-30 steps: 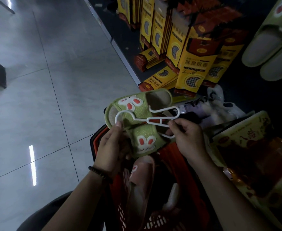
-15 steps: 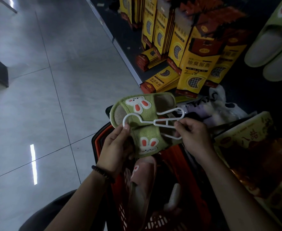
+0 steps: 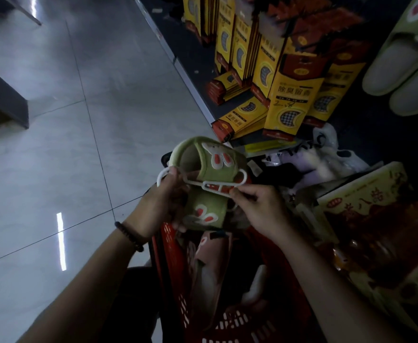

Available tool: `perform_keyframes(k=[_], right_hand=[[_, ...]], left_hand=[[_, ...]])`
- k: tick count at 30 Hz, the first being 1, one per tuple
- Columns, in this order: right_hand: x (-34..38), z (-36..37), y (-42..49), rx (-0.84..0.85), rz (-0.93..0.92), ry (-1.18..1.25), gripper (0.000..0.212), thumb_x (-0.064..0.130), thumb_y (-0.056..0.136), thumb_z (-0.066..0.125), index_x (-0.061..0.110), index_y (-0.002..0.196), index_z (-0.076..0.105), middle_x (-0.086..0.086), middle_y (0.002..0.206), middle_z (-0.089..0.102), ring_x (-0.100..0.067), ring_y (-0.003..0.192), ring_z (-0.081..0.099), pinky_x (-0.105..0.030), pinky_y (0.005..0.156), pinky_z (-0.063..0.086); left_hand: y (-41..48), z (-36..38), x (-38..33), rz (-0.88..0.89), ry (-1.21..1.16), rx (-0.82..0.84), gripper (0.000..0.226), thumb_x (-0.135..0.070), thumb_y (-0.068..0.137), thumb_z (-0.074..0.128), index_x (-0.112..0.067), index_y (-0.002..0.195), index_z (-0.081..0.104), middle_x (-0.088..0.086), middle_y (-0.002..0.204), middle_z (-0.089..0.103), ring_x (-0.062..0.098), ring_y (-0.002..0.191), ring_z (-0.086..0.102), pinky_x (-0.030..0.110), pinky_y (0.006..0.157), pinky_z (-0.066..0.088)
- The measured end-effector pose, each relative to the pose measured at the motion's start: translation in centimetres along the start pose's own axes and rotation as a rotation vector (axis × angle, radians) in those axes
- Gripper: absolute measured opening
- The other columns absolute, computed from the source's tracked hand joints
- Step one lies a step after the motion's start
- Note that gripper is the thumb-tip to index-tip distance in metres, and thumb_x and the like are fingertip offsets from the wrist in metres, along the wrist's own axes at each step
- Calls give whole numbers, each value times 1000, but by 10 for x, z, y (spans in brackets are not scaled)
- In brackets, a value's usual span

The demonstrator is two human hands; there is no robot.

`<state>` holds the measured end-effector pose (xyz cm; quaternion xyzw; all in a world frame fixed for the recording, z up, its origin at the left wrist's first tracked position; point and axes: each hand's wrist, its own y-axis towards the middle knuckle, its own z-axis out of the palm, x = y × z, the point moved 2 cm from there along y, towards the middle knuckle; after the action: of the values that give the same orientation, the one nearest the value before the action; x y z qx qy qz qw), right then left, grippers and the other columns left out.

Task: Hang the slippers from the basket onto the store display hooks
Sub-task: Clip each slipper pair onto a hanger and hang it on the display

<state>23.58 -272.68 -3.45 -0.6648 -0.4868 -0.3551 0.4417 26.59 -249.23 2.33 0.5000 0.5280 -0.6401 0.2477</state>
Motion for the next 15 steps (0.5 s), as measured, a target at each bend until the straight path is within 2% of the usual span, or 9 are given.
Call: perform_keyframes(k=[2, 4, 5, 6, 8, 10, 12, 15], right_hand=[[-1, 3, -7, 64, 6, -63, 23, 40, 99, 69, 23, 94, 84, 13, 74, 77, 2, 69, 69, -24, 66, 50], [0, 2, -13, 133, -11, -71, 19, 39, 98, 72, 24, 96, 83, 22, 81, 77, 8, 80, 68, -22, 75, 51], [2, -1, -15, 155, -1, -49, 18, 41, 93, 75, 25, 97, 83, 21, 86, 79, 5, 85, 70, -24, 79, 52], [5, -5, -15, 139, 29, -28, 26, 47, 84, 78, 23, 92, 84, 13, 84, 80, -3, 84, 73, -29, 80, 55], [14, -17, -15, 32, 101, 53, 39, 56, 67, 71, 20, 73, 82, -5, 71, 76, -22, 70, 71, -39, 70, 54], [20, -25, -16, -30, 147, 327, 29, 46, 77, 70, 22, 69, 84, -6, 72, 77, -20, 68, 72, -33, 66, 50], [25, -27, -19, 18, 216, 582, 29, 42, 86, 70, 17, 81, 86, -10, 85, 80, -22, 74, 75, -32, 67, 52], [35, -27, -26, 1, 250, 630, 31, 42, 91, 73, 24, 68, 83, -3, 71, 77, -20, 63, 74, -27, 54, 50]], left_hand=[[-7, -4, -19, 13, 173, 24, 62, -74, 97, 33, -29, 109, 74, -2, 91, 79, 20, 68, 72, 33, 61, 58], [-12, -2, -43, 34, 402, 97, 64, -74, 97, 34, -25, 110, 72, 0, 95, 80, 20, 84, 77, 41, 76, 63], [-14, 0, -58, 44, 537, 128, 64, -74, 97, 33, -25, 109, 72, 1, 93, 80, 18, 80, 78, 40, 75, 64], [-16, 3, -73, 49, 662, 150, 62, -72, 98, 31, -25, 108, 70, 2, 88, 79, 14, 72, 77, 37, 69, 64], [-19, 11, -105, 39, 828, 186, 59, -68, 98, 29, -24, 103, 68, 3, 82, 78, 15, 60, 74, 33, 61, 62], [-22, 18, -133, 19, 935, 219, 58, -66, 100, 27, -24, 96, 66, 1, 72, 77, 18, 57, 73, 35, 65, 64], [-25, 25, -154, -31, 995, 252, 51, -63, 102, 27, -27, 93, 63, -3, 65, 75, 19, 58, 75, 37, 67, 65], [-24, 33, -176, -49, 1065, 190, 48, -61, 103, 35, -23, 96, 63, 6, 78, 74, 23, 57, 75, 34, 59, 62]])
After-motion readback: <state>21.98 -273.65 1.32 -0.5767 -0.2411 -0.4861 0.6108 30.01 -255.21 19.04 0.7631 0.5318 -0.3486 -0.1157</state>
